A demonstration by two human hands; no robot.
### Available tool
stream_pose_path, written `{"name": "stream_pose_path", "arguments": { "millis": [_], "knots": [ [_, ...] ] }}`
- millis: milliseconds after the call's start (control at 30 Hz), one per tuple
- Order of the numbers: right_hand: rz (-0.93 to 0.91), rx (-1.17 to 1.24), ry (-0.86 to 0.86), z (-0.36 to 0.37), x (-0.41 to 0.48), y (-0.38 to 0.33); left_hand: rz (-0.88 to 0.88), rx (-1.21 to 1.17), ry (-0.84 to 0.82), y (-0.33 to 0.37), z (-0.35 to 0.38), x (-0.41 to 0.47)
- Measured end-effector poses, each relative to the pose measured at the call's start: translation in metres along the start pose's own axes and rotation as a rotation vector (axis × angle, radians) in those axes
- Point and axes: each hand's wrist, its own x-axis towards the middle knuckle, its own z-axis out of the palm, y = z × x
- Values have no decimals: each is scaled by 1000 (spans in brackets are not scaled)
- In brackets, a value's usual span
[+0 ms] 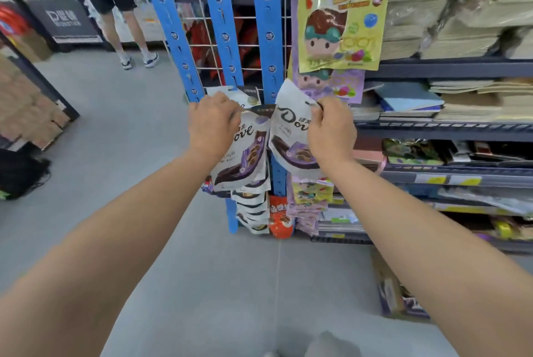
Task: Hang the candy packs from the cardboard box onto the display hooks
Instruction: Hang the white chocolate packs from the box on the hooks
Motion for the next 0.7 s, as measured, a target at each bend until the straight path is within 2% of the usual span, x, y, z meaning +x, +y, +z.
{"name": "stream_pose_path", "arguments": {
  "millis": [67,200,467,700],
  "knots": [
    [-37,45,97,8,9,0,-38,32,0,-12,3,16],
    [-129,38,146,22,38,5,-196,-39,-31,-24,13,51],
    [-376,53,-44,67,90,-6,-304,-190,4,-41,40,110],
    [-392,80,-72,98,106,-27,-281,-334,70,-52,50,139]
  ]
}}
